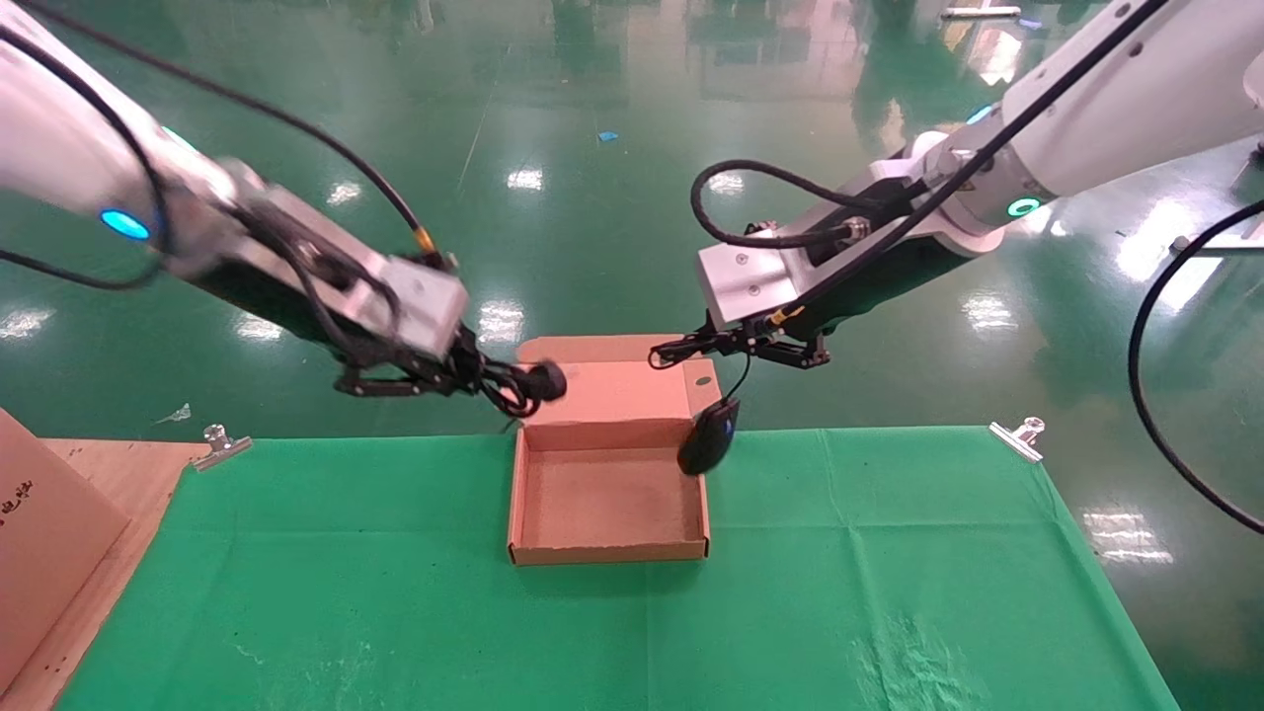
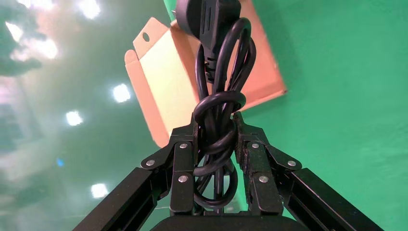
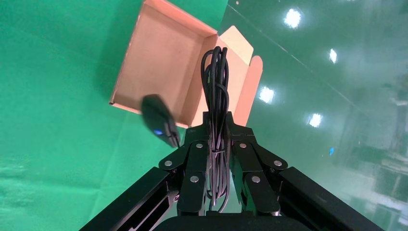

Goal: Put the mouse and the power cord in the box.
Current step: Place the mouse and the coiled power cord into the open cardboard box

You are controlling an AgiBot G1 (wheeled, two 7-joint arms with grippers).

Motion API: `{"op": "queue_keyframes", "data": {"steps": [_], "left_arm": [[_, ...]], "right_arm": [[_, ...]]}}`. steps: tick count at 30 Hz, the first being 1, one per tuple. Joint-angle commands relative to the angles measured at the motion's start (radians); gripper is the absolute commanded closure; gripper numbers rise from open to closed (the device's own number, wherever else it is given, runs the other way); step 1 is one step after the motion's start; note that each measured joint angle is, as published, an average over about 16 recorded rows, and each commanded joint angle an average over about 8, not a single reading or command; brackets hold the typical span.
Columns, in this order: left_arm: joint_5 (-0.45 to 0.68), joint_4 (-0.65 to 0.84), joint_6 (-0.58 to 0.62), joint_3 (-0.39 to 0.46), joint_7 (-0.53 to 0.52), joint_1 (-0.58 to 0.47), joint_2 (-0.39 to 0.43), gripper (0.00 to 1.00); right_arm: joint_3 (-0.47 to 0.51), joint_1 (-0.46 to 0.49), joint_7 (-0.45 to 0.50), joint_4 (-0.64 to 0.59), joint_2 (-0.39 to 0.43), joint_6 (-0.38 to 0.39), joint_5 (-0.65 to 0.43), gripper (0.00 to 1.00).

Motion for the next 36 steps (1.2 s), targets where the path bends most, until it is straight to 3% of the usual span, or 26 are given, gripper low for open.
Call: {"op": "queue_keyframes", "data": {"steps": [1,10,15,20,21,28,29,36], "left_arm": [[0.008,-0.002,-0.042,0.005,0.043,0.024,0.015,1.00],[-0.077,-0.148,-0.499,-0.042,0.100,0.310,0.050,1.00],[-0.106,-0.227,-0.663,-0.012,0.072,0.447,0.060,1.00],[-0.128,-0.270,-0.752,0.060,-0.002,0.530,0.065,1.00],[-0.136,-0.278,-0.768,0.074,-0.016,0.543,0.065,0.91],[-0.198,-0.314,-0.850,0.152,-0.055,0.585,0.063,0.04],[-0.207,-0.315,-0.854,0.161,-0.056,0.584,0.062,0.00],[-0.259,-0.312,-0.875,0.223,-0.061,0.573,0.062,0.00]], "right_arm": [[0.001,0.000,0.005,0.010,0.003,-0.003,0.006,1.00],[0.011,-0.040,0.003,0.034,0.048,-0.021,0.027,1.00],[0.012,-0.076,-0.011,0.039,0.087,-0.022,0.030,1.00],[0.013,-0.105,-0.031,0.034,0.118,-0.016,0.031,1.00],[0.013,-0.109,-0.036,0.033,0.123,-0.014,0.031,1.00],[0.013,-0.126,-0.065,0.013,0.136,-0.004,0.031,1.00],[0.013,-0.128,-0.068,0.009,0.135,-0.002,0.031,1.00],[0.011,-0.131,-0.083,-0.020,0.116,0.006,0.030,1.00]]}}
